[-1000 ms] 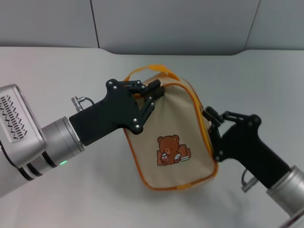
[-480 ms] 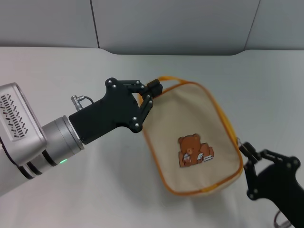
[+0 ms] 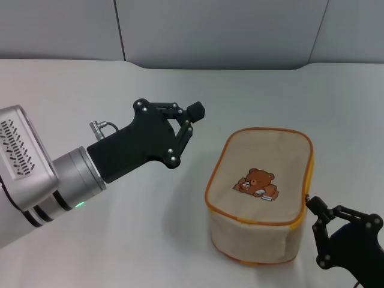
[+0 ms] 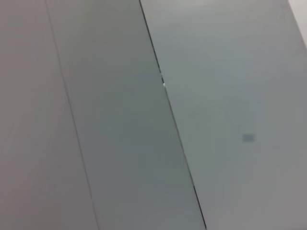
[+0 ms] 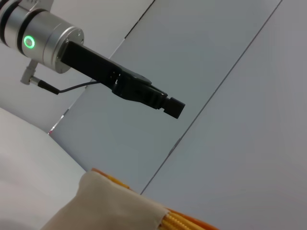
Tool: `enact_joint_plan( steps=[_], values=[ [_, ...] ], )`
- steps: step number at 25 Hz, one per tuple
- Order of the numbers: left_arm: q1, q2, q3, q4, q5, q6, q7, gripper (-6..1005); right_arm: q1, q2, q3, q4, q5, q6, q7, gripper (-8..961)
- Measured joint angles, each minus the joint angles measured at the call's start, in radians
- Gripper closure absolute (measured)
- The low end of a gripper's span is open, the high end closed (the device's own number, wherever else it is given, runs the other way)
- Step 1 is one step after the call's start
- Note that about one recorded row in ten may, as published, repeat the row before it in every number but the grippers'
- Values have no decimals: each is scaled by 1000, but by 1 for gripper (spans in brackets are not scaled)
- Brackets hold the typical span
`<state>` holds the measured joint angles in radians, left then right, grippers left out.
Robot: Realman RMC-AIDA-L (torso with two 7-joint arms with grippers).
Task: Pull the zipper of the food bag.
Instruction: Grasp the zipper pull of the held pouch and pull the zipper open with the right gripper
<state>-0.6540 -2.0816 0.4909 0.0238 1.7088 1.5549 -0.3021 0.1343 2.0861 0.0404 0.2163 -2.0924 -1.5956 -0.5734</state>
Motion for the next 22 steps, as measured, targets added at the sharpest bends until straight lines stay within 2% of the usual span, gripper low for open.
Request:
enact_joint_plan(
  steps=[9,22],
  values=[
    [22,1,5,11,4,12,-6,981,4,-1,-8,1,0,-3,8,908],
    [-2,0,-5,2,-3,-19,-11,957,-2,-2,-31,-6,0,1,10,895]
  ],
)
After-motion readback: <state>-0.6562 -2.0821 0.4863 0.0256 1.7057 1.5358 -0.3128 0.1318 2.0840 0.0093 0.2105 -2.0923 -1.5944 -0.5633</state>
